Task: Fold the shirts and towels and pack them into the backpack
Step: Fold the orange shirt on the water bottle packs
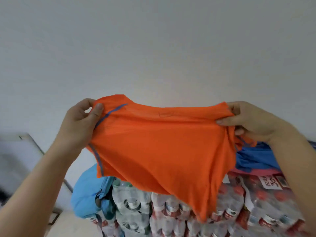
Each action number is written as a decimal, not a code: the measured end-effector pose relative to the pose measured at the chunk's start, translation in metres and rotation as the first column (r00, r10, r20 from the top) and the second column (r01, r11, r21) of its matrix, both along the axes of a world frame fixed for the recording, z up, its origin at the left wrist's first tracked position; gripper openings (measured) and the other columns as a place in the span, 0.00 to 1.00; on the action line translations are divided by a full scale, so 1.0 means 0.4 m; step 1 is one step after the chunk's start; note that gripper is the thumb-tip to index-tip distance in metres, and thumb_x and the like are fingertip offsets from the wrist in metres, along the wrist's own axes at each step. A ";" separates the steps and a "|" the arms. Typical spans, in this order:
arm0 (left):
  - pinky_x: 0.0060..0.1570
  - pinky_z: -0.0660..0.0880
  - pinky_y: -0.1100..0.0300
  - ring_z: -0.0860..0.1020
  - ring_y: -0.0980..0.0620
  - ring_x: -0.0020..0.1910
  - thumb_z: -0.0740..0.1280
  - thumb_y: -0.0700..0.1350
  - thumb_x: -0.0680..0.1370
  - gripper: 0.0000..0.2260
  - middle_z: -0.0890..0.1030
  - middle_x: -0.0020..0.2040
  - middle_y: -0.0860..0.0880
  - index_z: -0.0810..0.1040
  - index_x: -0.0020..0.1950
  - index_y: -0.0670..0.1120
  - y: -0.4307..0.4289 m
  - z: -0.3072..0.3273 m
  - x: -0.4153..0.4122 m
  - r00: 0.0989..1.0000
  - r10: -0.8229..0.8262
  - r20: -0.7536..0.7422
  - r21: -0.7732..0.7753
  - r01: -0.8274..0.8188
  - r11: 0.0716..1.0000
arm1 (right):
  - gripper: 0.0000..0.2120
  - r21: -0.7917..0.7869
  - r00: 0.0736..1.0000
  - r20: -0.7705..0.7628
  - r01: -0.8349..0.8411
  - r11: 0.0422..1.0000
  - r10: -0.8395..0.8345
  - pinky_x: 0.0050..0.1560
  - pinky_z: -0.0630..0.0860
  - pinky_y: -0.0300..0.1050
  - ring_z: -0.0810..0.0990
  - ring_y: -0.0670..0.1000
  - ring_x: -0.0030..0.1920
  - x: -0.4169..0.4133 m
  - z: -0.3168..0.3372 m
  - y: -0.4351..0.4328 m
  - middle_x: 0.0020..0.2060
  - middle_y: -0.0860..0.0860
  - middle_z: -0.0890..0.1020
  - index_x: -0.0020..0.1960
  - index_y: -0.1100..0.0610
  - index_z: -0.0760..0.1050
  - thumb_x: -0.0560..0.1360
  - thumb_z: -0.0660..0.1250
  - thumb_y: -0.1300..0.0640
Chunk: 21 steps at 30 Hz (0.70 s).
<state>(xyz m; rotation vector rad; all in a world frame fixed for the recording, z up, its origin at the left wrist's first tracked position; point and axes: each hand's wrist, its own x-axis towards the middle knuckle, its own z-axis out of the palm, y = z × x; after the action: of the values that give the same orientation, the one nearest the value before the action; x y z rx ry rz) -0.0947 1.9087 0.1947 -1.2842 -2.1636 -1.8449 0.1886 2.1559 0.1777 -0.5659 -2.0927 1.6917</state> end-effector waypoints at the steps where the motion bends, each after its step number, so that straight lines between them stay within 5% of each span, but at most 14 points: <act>1: 0.26 0.68 0.65 0.72 0.53 0.28 0.63 0.49 0.80 0.09 0.78 0.26 0.53 0.76 0.40 0.51 -0.012 0.009 0.003 1.000 0.017 -0.004 0.028 -0.017 0.999 | 0.10 -0.011 0.999 -0.044 -0.002 1.000 0.002 0.18 0.61 0.31 0.64 0.42 0.18 0.005 0.022 0.007 0.23 0.49 0.71 0.44 0.60 0.77 0.65 0.73 0.58; 5: 0.26 0.72 0.70 0.75 0.59 0.25 0.64 0.49 0.79 0.08 0.80 0.28 0.53 0.77 0.41 0.50 -0.028 0.066 -0.010 0.997 -0.045 0.062 0.114 0.038 0.993 | 0.15 0.041 0.995 -0.095 -0.017 0.999 0.020 0.21 0.64 0.32 0.64 0.43 0.21 0.012 0.111 0.029 0.23 0.47 0.70 0.38 0.55 0.80 0.61 0.77 0.45; 13: 0.32 0.69 0.57 0.73 0.50 0.28 0.65 0.51 0.79 0.08 0.79 0.30 0.47 0.76 0.40 0.54 0.031 0.012 -0.140 0.993 -0.001 0.120 -0.024 0.004 1.000 | 0.05 0.134 0.976 0.082 0.191 0.972 -0.203 0.19 0.57 0.36 0.62 0.45 0.21 -0.099 0.084 0.071 0.25 0.50 0.67 0.41 0.55 0.73 0.74 0.69 0.59; 15: 0.31 0.71 0.58 0.74 0.49 0.30 0.65 0.51 0.77 0.06 0.79 0.33 0.45 0.78 0.41 0.53 0.011 0.027 -0.153 0.991 -0.065 0.121 -0.039 0.070 0.997 | 0.06 0.129 0.988 0.089 0.115 0.985 -0.127 0.24 0.55 0.38 0.63 0.46 0.23 -0.093 0.090 0.066 0.26 0.51 0.67 0.38 0.53 0.74 0.72 0.71 0.57; 18: 0.31 0.77 0.68 0.80 0.58 0.31 0.61 0.47 0.76 0.11 0.83 0.34 0.53 0.82 0.42 0.45 -0.037 0.092 -0.132 0.948 -0.254 0.190 -0.047 0.267 0.962 | 0.07 0.064 0.995 -0.022 -0.091 0.994 0.092 0.26 0.58 0.39 0.66 0.46 0.25 -0.085 0.118 0.038 0.27 0.51 0.70 0.35 0.55 0.74 0.70 0.69 0.59; 21: 0.33 0.76 0.73 0.80 0.64 0.32 0.67 0.51 0.63 0.11 0.83 0.32 0.57 0.85 0.38 0.48 -0.052 0.156 -0.125 0.922 -0.285 0.263 0.038 0.285 0.958 | 0.04 -0.022 0.962 -0.213 -0.181 0.983 0.172 0.25 0.65 0.35 0.68 0.43 0.25 -0.107 0.138 0.016 0.28 0.50 0.71 0.38 0.57 0.71 0.72 0.62 0.60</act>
<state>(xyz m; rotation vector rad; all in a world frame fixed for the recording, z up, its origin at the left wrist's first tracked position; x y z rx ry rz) -0.1449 1.8879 0.2572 -1.5000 -2.1945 -2.2464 0.1459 2.1623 0.2330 -0.2038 -2.0094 1.8078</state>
